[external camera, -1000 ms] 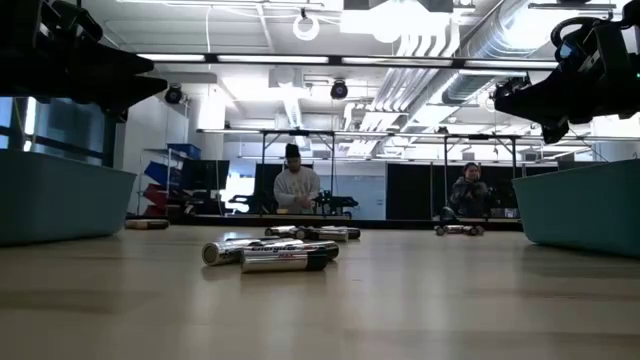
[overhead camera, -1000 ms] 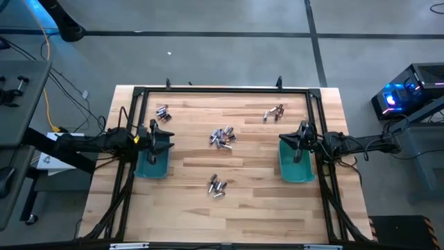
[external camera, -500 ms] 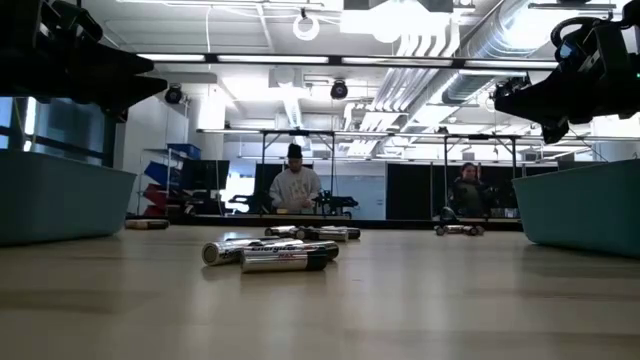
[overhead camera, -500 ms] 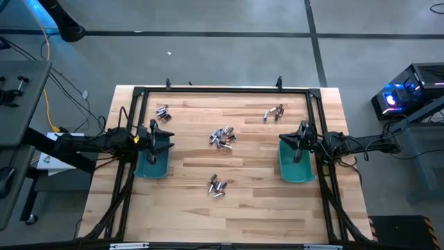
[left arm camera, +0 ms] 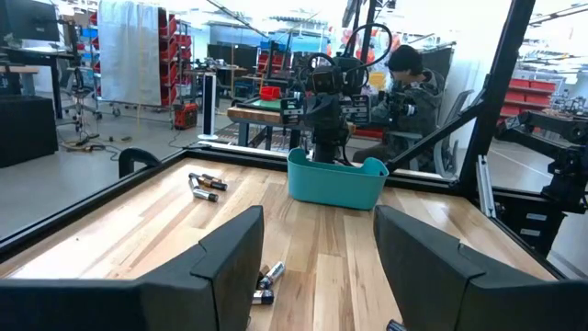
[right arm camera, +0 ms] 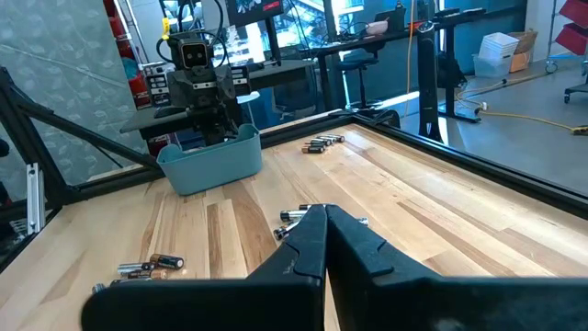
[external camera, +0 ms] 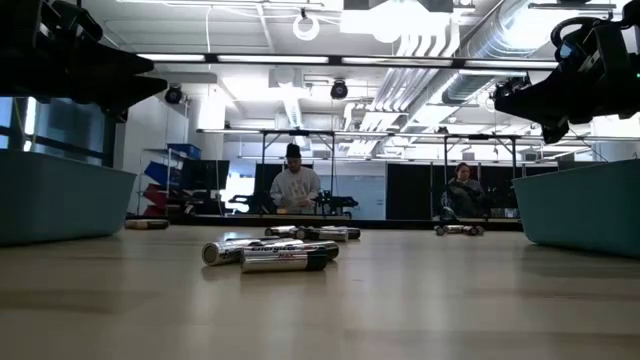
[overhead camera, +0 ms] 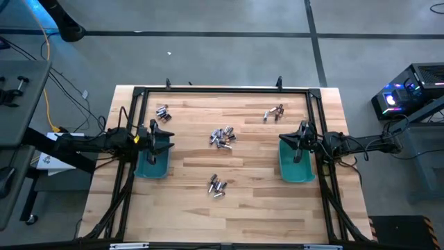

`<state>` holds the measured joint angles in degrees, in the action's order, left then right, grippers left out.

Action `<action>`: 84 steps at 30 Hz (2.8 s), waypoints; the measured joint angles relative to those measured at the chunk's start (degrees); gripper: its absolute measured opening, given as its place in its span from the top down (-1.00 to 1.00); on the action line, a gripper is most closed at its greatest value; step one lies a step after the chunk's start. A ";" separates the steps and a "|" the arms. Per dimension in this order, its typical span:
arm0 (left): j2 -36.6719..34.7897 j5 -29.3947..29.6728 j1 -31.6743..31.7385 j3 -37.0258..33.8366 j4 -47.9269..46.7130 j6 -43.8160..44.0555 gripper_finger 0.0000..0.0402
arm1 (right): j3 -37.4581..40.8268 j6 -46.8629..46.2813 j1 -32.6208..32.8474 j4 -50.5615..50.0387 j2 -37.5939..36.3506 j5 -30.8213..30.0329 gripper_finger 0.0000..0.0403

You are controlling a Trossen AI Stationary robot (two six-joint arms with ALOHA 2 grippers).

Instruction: Sort batteries

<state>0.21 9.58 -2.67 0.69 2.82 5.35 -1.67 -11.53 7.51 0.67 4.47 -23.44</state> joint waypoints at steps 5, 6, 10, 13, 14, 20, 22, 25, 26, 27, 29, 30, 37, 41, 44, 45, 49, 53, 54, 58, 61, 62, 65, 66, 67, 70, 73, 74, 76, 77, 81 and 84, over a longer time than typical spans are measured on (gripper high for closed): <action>0.02 0.00 0.00 0.00 0.01 -0.01 -0.01 | 0.00 0.00 -0.01 0.01 0.02 -0.01 1.00; 0.01 -0.01 -0.01 0.00 0.00 0.00 -0.01 | 0.02 0.00 0.00 0.00 0.00 0.00 1.00; 0.00 0.00 -0.01 0.00 0.00 -0.01 -0.01 | 0.00 0.00 -0.01 0.00 0.02 0.00 1.00; 0.01 -0.01 -0.01 0.00 0.01 -0.01 -0.01 | 0.00 0.00 0.00 0.00 0.02 0.00 1.00; 0.00 -0.02 -0.01 0.00 0.01 -0.01 -0.01 | 0.02 0.00 -0.02 0.00 0.02 0.00 1.00; 0.01 -0.02 -0.01 0.00 0.12 2.09 -0.01 | 0.01 1.84 0.00 0.33 0.02 -1.68 1.00; 0.00 -0.02 -0.01 0.00 0.12 4.40 -0.01 | 0.05 1.75 -0.02 3.74 0.03 -4.11 1.00; 0.00 -0.02 0.00 0.00 0.63 7.74 -0.01 | 0.06 0.89 -0.42 18.43 0.04 -9.82 1.00; 0.02 -0.02 0.00 0.00 1.09 8.49 -0.01 | 0.06 -0.18 -0.65 24.86 0.04 -11.44 1.00; 0.02 -0.04 0.00 0.00 1.64 9.12 -0.01 | 0.05 -1.40 -0.91 31.78 0.04 -12.88 1.00; 0.02 -0.02 -0.01 0.02 2.31 9.43 -0.01 | -0.03 -3.47 -1.59 45.13 0.02 -15.92 1.00; 0.02 -0.02 -0.01 0.02 2.86 9.43 -0.01 | -0.29 -4.07 -1.99 50.56 0.02 -16.72 1.00; 0.02 -0.02 0.03 0.04 6.69 9.43 -0.01 | -14.49 7.17 -3.19 39.09 2.16 -6.22 1.00; 0.02 -0.01 0.01 0.04 7.64 8.55 -0.01 | -28.90 5.04 -3.42 15.26 9.82 -12.57 1.00; 0.02 0.00 0.01 0.04 7.86 6.41 -0.01 | -40.15 1.64 -3.72 -0.89 17.77 -19.38 1.00; 0.02 0.01 0.01 0.04 7.86 5.99 -0.01 | -43.86 0.08 -3.96 -5.89 20.61 -21.07 1.00; 0.02 0.00 0.01 0.04 7.86 4.52 -0.01 | -58.71 -6.54 -6.61 -23.75 32.57 -25.05 1.00; 0.02 0.00 0.01 0.04 7.86 4.54 -0.01 | -72.24 -16.95 -12.85 -41.83 44.64 -21.89 1.00; 0.02 0.00 0.01 0.04 7.86 4.53 -0.01 | -75.22 -19.54 -15.16 -46.54 47.58 -19.28 1.00; 0.02 0.00 0.01 0.04 7.86 4.54 -0.01 | -83.42 -26.37 -26.02 -62.06 58.35 -4.19 1.00; 0.02 0.00 0.01 0.04 7.84 4.54 -0.01 | -85.17 -27.02 -33.54 -67.78 65.27 6.04 1.00; 0.02 0.00 0.01 0.04 7.84 4.51 -0.01 | -85.22 -27.05 -35.76 -68.82 67.27 8.67 1.00; 0.02 0.00 0.01 0.04 7.83 4.52 -0.01 | -84.41 -26.47 -42.18 -71.55 73.15 16.73 0.98; 0.02 0.00 0.01 0.04 7.83 4.51 -0.01 | -83.85 -25.34 -44.10 -72.50 75.06 19.15 0.96; 0.02 0.00 0.01 0.04 7.82 4.54 -0.01 | -83.28 -24.02 -45.69 -73.10 76.88 21.31 0.93; 0.02 0.01 0.01 0.04 7.82 4.54 -0.01 | -80.90 -20.28 -49.02 -73.69 81.51 24.81 0.79; 0.02 0.04 0.01 0.04 7.82 4.51 -0.01 | -76.91 -18.18 -51.37 -72.91 85.20 27.26 0.57; 0.02 0.30 0.01 0.04 7.82 4.54 -0.01 | -75.10 -17.86 -51.94 -72.18 86.18 27.70 0.48; 0.02 1.16 0.01 0.04 7.82 4.82 -0.01 | -70.90 -17.10 -52.73 -69.71 87.42 27.96 0.31; 0.02 1.50 0.01 0.04 7.81 5.09 -0.01 | -68.65 -16.97 -53.07 -67.76 87.72 27.97 0.24; 0.02 1.70 0.01 0.04 7.81 5.50 -0.01 | -60.16 -18.36 -54.33 -59.16 88.00 28.49 0.01; 0.02 1.72 0.01 0.03 7.81 5.50 -0.01 | -56.14 -19.64 -54.77 -54.62 88.00 28.44 -0.04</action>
<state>0.23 11.30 -2.66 0.72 10.63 10.86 -57.81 -31.17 -47.27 -53.95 92.47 5.00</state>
